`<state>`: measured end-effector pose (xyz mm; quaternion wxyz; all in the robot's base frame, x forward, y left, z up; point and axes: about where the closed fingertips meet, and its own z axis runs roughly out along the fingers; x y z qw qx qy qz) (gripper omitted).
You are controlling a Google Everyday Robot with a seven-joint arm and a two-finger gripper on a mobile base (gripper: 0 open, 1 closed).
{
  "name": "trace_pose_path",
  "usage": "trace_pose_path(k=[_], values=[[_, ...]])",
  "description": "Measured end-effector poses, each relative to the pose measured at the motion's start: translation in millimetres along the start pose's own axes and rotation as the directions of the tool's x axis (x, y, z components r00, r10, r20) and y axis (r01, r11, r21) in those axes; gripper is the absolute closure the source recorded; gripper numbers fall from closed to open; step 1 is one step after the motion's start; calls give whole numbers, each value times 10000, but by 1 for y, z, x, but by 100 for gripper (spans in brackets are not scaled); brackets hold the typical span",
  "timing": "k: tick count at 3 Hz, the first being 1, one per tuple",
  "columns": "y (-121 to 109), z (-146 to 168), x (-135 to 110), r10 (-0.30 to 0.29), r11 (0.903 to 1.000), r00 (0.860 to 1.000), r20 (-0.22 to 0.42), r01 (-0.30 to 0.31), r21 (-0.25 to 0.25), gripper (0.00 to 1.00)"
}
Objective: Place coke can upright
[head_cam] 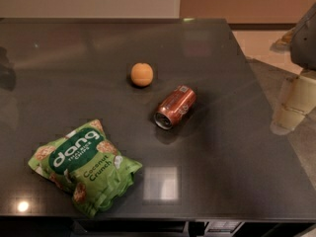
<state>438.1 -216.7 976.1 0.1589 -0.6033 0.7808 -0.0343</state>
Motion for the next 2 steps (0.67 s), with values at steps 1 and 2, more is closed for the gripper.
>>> trace_pose_path(k=[1, 2], values=[[0, 0, 0, 0, 10000, 10000, 1, 0, 2, 0], [-12, 8, -12, -660, 9978, 9970, 397, 664, -80, 0]])
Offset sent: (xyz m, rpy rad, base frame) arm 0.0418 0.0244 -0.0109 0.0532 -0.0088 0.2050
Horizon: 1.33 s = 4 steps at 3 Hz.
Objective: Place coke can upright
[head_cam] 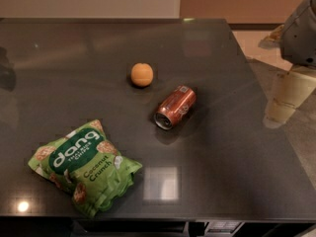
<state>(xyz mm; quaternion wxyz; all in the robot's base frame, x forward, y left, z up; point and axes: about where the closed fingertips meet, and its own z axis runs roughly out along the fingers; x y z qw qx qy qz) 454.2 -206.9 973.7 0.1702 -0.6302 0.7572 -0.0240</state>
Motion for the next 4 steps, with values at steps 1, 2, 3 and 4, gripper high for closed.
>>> trace_pose_path(k=[1, 2, 3, 4], values=[[-16, 19, -25, -1144, 9931, 9911, 686, 1158, -171, 0], [-26, 39, -57, -2477, 9671, 9613, 1205, 2529, -291, 0], [-26, 57, -91, -3692, 9239, 9169, 1517, 3797, -468, 0], [-17, 74, -118, -4692, 8719, 8671, 1674, 4849, -680, 0]])
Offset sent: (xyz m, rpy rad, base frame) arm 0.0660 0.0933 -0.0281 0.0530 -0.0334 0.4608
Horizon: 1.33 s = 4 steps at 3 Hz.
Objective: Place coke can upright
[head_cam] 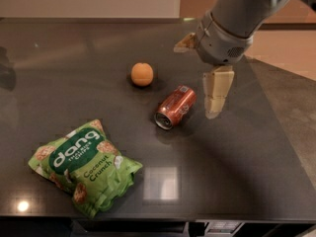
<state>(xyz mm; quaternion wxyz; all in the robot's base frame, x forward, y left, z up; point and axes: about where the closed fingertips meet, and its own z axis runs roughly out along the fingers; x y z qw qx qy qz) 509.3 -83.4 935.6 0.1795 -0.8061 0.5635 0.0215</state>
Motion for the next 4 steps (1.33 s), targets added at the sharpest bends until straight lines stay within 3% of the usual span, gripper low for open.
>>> trace_pose_path(k=[1, 2, 3, 4], values=[[4, 24, -20, -1143, 9919, 9932, -242, 1127, -586, 0], [9, 42, -31, -1877, 9762, 9814, -400, 1818, -1182, 0], [15, 57, -39, -2607, 9553, 9639, -539, 2495, -1587, 0], [21, 68, -39, -3508, 9243, 9324, -870, 3298, -1919, 0]])
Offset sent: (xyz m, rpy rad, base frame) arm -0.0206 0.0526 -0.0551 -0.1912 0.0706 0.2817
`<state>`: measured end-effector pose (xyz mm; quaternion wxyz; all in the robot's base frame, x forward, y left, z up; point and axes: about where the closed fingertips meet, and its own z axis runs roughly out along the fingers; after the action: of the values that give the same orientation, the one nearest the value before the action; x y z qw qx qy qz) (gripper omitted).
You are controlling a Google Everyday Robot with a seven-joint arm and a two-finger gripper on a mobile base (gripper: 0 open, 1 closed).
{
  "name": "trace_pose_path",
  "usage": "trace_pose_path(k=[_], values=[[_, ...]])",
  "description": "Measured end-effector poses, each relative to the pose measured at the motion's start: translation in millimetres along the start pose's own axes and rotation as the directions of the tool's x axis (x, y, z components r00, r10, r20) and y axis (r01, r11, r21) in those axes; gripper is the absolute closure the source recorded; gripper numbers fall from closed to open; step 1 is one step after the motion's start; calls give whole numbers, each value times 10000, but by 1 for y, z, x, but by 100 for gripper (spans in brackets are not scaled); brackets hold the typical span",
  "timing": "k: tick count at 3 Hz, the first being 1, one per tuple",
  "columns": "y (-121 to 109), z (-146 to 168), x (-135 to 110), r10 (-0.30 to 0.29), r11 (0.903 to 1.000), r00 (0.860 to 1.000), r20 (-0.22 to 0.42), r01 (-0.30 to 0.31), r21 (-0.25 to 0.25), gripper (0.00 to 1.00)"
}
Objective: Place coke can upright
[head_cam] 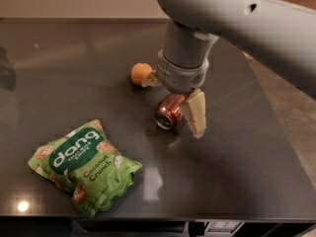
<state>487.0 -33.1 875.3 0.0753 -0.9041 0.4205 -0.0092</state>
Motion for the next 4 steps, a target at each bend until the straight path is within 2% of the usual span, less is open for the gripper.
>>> trace_pose_path(k=[2, 3, 4], values=[[11, 22, 8, -1428, 9889, 9876, -656, 1396, -505, 0], [9, 27, 13, -1645, 9856, 9838, -716, 1610, -518, 0], [2, 28, 17, -1773, 9835, 9812, -766, 1738, -499, 16]])
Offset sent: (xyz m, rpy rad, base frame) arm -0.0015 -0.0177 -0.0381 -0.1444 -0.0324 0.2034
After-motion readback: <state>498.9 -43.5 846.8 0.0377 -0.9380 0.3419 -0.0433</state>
